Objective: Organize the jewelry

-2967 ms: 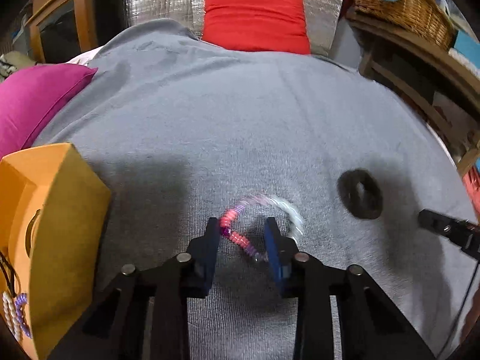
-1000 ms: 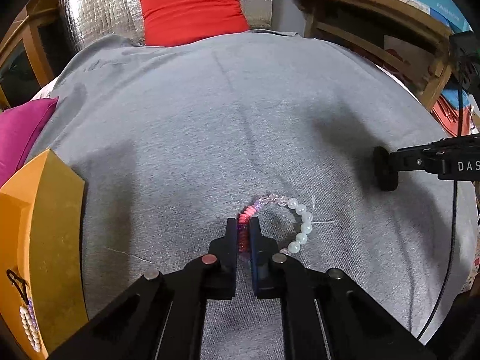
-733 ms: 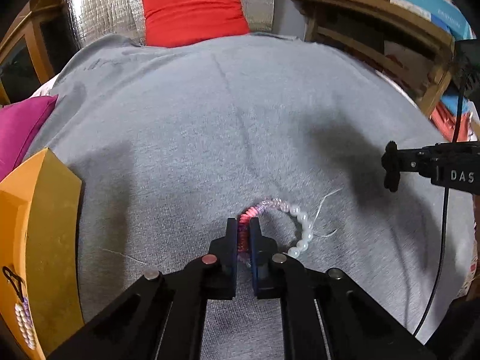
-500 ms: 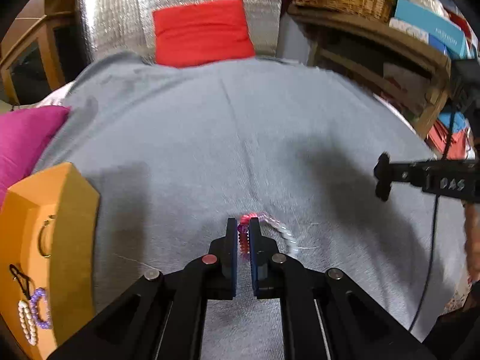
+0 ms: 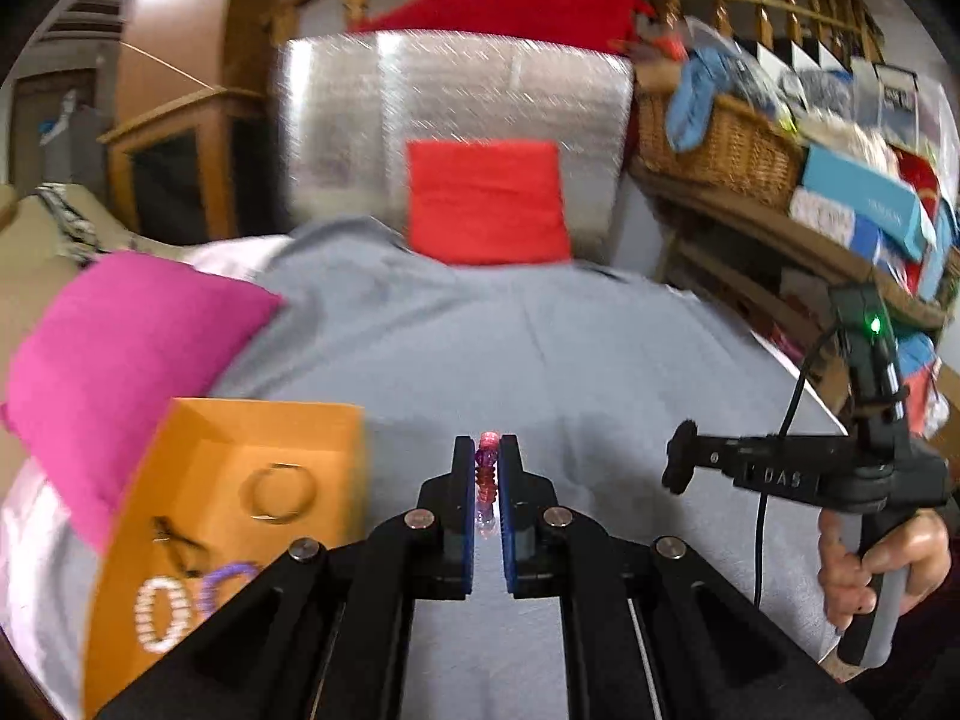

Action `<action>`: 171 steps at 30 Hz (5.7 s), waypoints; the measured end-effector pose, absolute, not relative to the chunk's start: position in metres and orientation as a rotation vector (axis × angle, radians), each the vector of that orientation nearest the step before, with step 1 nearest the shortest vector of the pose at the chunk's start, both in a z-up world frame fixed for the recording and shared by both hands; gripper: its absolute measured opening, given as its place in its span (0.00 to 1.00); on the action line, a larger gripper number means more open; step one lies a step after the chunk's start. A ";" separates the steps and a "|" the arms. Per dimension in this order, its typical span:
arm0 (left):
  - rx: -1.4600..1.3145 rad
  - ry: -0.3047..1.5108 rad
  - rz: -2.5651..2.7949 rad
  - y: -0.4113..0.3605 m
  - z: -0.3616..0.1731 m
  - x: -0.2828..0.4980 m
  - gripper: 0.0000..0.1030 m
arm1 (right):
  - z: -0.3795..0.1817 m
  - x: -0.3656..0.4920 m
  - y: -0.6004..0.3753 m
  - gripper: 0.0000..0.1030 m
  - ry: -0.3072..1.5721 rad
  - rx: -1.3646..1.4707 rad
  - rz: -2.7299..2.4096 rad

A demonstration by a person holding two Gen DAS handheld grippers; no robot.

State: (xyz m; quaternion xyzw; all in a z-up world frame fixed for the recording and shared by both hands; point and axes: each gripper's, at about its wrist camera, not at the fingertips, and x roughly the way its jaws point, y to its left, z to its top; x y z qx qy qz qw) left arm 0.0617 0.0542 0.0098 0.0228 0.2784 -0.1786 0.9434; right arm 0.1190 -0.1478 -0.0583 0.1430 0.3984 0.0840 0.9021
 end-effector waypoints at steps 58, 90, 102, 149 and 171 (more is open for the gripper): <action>0.027 0.848 0.118 0.256 -0.099 0.013 0.57 | -0.116 0.137 0.169 0.24 1.023 0.009 0.621; 0.137 0.517 0.323 0.175 0.067 -0.092 0.85 | 0.006 -0.017 -0.002 0.58 0.656 0.017 0.347; 0.153 0.518 0.321 0.168 0.077 -0.124 0.85 | 0.026 -0.061 -0.008 0.58 0.629 0.013 0.326; 0.124 0.515 0.401 0.212 0.090 -0.156 0.86 | 0.058 -0.086 0.072 0.62 0.619 -0.079 0.407; 0.092 0.531 0.411 0.237 0.085 -0.156 0.86 | 0.059 -0.080 0.094 0.64 0.627 -0.114 0.408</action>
